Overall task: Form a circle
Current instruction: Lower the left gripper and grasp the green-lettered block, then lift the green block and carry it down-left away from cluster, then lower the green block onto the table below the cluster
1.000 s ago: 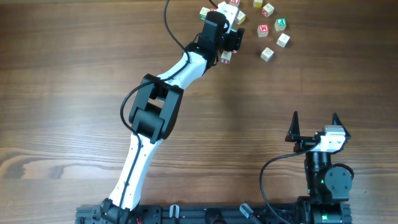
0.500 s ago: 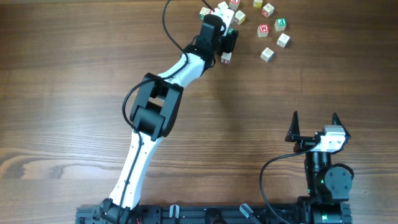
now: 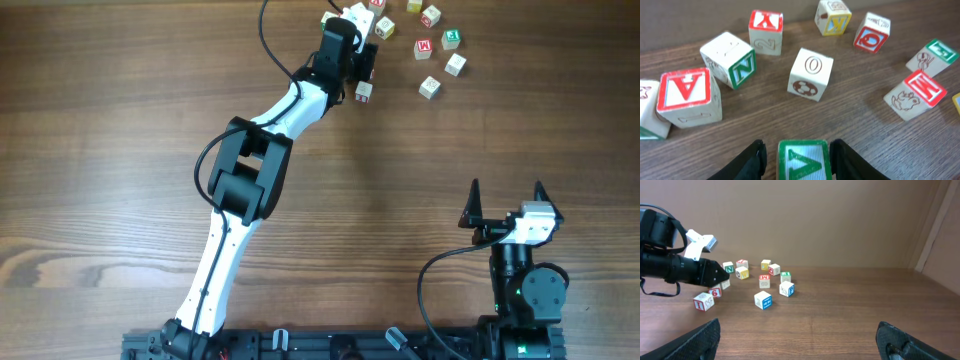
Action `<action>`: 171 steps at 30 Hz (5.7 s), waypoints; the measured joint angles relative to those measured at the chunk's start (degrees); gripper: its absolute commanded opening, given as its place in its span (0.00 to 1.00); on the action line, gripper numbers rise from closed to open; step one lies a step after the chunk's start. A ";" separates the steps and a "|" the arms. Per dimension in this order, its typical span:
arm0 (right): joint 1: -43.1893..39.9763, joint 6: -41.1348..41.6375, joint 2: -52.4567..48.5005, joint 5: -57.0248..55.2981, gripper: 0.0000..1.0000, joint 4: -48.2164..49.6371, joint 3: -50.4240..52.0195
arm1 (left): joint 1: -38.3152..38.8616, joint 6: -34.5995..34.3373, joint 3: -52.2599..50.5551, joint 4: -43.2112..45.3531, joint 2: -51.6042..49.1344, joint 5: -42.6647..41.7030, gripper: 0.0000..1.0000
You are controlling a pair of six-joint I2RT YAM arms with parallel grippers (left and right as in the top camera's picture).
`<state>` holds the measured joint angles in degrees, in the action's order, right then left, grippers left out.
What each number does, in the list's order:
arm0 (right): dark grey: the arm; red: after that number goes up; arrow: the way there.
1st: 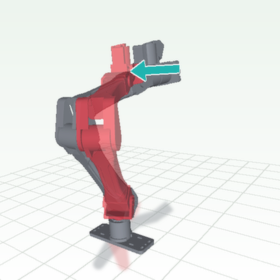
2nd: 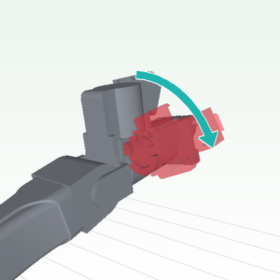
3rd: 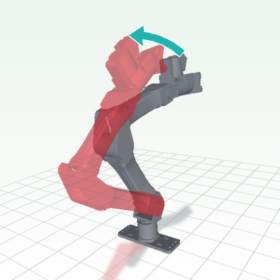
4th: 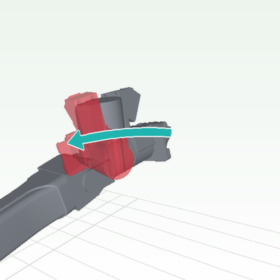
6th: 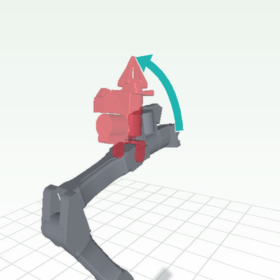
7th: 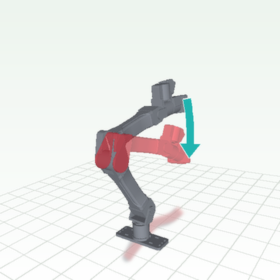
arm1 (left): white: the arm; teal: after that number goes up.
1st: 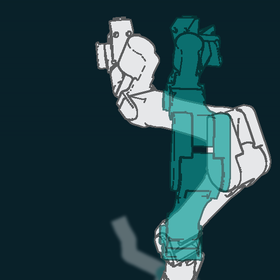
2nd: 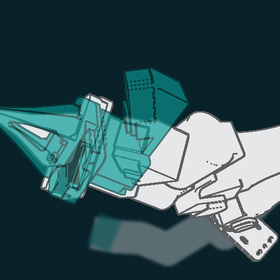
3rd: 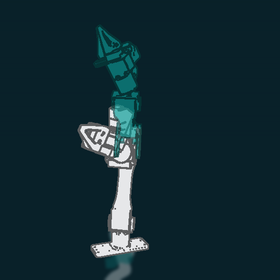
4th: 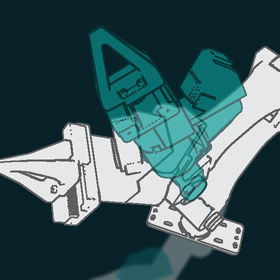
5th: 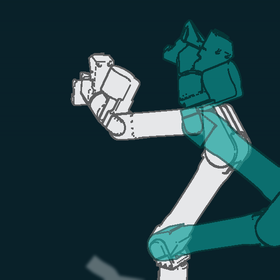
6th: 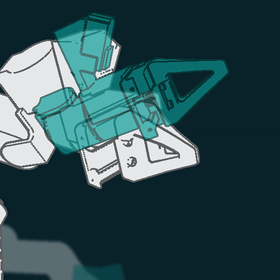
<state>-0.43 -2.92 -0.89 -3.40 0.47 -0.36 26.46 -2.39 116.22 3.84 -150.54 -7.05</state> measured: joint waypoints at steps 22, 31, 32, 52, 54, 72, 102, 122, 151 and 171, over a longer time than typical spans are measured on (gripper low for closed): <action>0.00 0.00 0.00 0.00 1.00 0.00 0.00 | -4.33 0.20 1.05 -8.85 2.40 2.56 0.16; 0.00 0.00 0.00 0.00 1.00 0.02 0.00 | -4.35 0.20 1.05 -15.65 6.69 2.95 0.11; 0.00 0.00 0.00 0.00 1.00 0.02 0.00 | -4.35 0.20 1.05 -16.50 6.93 3.06 0.11; 0.00 0.00 0.00 -0.02 1.00 0.02 0.00 | -4.35 -10.51 1.05 -56.81 24.00 5.95 0.04; 0.00 0.00 0.00 0.00 1.00 0.02 0.00 | -4.35 -11.76 1.03 -60.30 24.00 5.95 0.04; 0.00 0.00 0.00 0.00 1.00 0.02 0.00 | 2.43 -21.09 -6.23 -59.69 24.00 10.10 0.04; 0.00 0.00 0.00 0.00 1.00 0.02 0.00 | 10.58 -24.02 -12.28 -69.66 47.54 23.21 0.06; 0.00 0.00 0.00 0.00 1.00 0.02 0.00 | 10.47 -24.96 -55.25 -18.73 58.84 25.22 0.13; 0.00 0.00 0.00 0.00 1.00 0.02 0.00 | 4.87 -27.32 -55.56 -1.57 38.64 24.68 0.13; 0.00 0.00 0.00 0.00 1.00 0.02 0.00 | 8.92 -23.61 -55.47 -1.53 38.64 20.81 0.23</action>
<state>-0.43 -2.92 -0.89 -3.40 0.49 -0.36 35.38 -26.00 60.75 2.31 -111.90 13.76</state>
